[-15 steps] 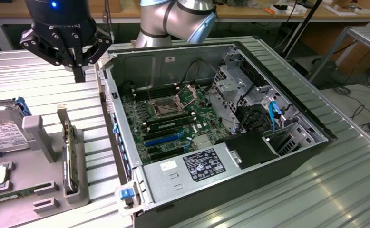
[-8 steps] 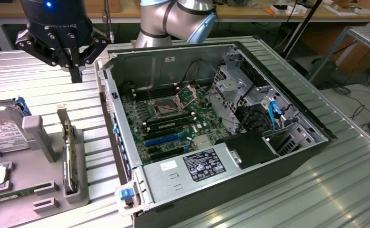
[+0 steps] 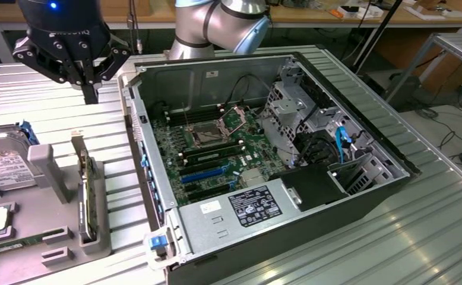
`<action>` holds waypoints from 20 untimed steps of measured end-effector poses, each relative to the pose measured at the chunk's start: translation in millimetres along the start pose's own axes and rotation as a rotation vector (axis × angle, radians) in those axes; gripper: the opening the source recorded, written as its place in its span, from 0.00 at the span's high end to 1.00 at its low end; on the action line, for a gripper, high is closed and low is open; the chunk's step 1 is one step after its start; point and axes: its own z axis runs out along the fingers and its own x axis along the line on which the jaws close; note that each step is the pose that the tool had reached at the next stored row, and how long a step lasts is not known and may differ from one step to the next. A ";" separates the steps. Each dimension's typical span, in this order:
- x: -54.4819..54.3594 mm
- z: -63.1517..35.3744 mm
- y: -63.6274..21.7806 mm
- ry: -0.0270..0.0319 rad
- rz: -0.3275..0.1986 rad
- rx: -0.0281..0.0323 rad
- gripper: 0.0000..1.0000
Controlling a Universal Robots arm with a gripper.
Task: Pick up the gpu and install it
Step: 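Reach for the gpu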
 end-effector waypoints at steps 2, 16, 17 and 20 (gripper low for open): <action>1.3 0.0 -0.1 0.0000 0.000 0.0000 0.89; 10.5 -0.3 -0.9 0.0000 0.000 0.0000 0.89; 11.1 -0.3 -0.9 -0.0001 0.000 0.0000 0.89; 13.0 -0.4 -1.1 0.0000 0.000 0.0000 0.89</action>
